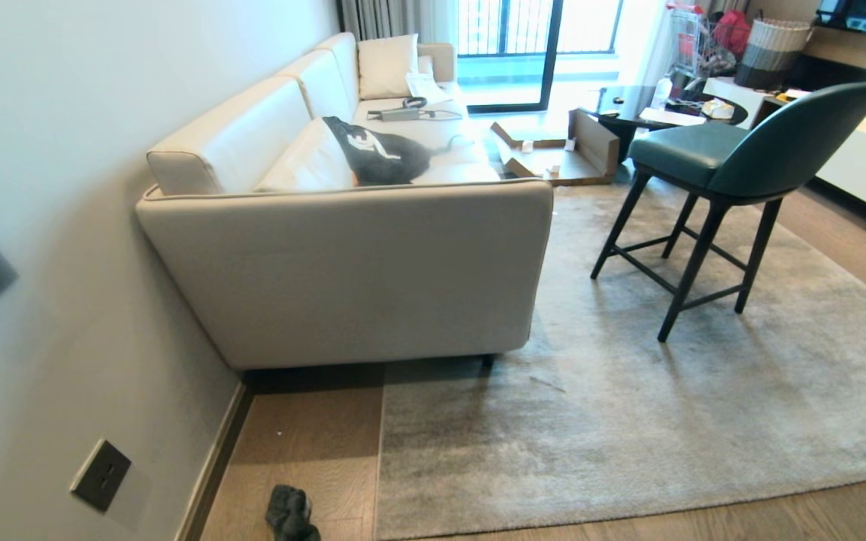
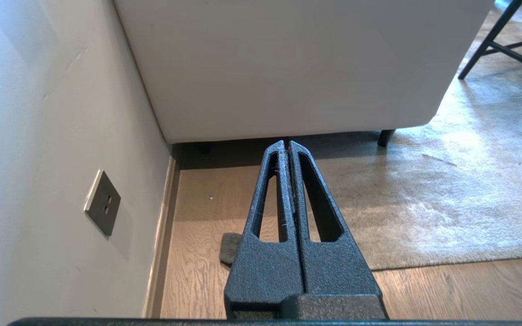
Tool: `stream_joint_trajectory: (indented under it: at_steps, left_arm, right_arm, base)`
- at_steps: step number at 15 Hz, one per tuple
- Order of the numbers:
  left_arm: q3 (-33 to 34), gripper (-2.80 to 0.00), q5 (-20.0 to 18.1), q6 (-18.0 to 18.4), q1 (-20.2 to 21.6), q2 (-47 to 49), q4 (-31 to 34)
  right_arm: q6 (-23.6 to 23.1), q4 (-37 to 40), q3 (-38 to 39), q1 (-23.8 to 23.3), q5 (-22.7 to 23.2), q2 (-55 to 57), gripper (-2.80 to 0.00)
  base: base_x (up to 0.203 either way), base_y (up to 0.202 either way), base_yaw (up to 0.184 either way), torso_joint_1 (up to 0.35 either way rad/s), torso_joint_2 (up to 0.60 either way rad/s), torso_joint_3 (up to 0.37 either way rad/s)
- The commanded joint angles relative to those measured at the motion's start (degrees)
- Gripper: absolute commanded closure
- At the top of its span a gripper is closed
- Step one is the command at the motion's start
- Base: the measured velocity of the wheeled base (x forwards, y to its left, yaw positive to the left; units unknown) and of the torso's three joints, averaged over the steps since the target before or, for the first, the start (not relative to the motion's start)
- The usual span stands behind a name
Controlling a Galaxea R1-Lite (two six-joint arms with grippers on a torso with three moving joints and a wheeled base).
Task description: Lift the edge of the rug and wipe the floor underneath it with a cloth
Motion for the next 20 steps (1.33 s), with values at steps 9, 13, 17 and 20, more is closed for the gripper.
stream_joint_trajectory:
  at_steps: [9,13,17,20]
  left_arm:
    - [0.0,0.0,0.0,0.0,0.0,0.0,0.0]
    - [0.0,0.0,0.0,0.0,0.0,0.0,0.0]
    - [0.0,0.0,0.0,0.0,0.0,0.0,0.0]
    - [0.0,0.0,0.0,0.0,0.0,0.0,0.0]
  right_arm:
    - [0.7,0.0,0.0,0.0,-0.1,0.1,0.0]
    - [0.7,-0.1,0.0,0.0,-0.1,0.1,0.0]
    - [0.7,-0.1,0.0,0.0,-0.1,0.1,0.0]
    - [0.6,-0.1,0.1,0.0,-0.1,0.1,0.0]
  base:
    - [0.0,0.0,0.0,0.0,0.0,0.0]
    - [0.0,0.0,0.0,0.0,0.0,0.0]
    - [0.0,0.0,0.0,-0.011,-0.15,-0.183]
    - [0.0,0.0,0.0,-0.003,-0.39,-0.395]
